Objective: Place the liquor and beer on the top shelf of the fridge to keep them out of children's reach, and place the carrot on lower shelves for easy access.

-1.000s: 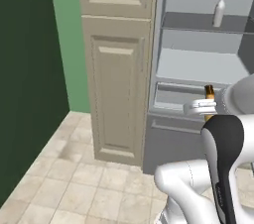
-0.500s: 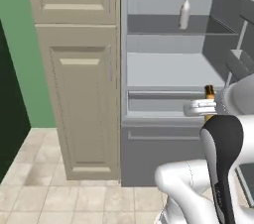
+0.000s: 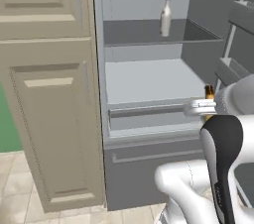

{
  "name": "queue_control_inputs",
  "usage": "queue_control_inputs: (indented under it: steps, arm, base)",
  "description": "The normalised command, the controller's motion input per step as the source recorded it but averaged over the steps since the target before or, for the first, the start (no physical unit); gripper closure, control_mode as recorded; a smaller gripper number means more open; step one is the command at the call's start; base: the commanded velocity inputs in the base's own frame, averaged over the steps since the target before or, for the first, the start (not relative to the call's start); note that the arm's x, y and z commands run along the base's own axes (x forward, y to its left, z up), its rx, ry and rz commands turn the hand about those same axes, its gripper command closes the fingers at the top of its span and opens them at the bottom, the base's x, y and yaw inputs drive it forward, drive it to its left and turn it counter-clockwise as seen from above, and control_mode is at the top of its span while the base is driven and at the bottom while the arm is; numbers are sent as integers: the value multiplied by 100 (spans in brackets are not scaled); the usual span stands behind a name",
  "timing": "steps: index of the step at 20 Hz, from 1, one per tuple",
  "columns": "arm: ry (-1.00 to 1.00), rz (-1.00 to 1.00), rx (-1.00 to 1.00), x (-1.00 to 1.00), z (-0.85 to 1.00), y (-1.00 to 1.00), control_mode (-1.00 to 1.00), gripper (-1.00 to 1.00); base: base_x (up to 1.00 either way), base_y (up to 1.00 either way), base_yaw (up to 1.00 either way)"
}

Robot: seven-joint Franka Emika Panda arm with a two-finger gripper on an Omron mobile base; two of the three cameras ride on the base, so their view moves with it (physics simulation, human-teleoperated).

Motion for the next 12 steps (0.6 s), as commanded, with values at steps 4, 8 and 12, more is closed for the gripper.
queue_control_inputs:
  steps: [4,8,12]
  arm:
    - [0,0,0,0,0,0,100,100]
    - [0,0,0,0,0,0,100,100]
    - [0,0,0,0,0,0,100,100]
  base:
    - [52,12,-18]
    - [57,8,-5]
    - [57,0,-1]
